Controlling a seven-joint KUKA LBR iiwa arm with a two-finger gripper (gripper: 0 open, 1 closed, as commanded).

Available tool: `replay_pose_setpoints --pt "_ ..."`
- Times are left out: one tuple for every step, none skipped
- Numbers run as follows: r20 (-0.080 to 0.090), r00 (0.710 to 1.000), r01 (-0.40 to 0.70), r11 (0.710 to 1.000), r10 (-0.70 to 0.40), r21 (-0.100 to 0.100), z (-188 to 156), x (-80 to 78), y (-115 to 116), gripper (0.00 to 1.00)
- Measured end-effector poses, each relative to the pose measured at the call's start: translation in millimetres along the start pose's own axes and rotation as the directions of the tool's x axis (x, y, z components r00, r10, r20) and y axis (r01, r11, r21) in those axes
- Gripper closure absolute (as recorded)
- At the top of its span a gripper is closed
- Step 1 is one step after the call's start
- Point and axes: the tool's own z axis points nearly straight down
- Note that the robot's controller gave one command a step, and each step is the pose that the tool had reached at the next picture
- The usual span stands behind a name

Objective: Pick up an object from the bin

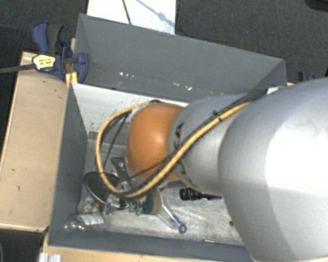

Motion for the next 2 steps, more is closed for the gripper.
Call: replay_pose_setpoints --pt "0.005 0.999 0.050 0.999 -0.050 -0.004 -93.2 -3.0 10.7 1.00" --pt "0.006 0.997 0.077 0.997 -0.077 -0.004 -162.3 -8.3 10.9 1.00"
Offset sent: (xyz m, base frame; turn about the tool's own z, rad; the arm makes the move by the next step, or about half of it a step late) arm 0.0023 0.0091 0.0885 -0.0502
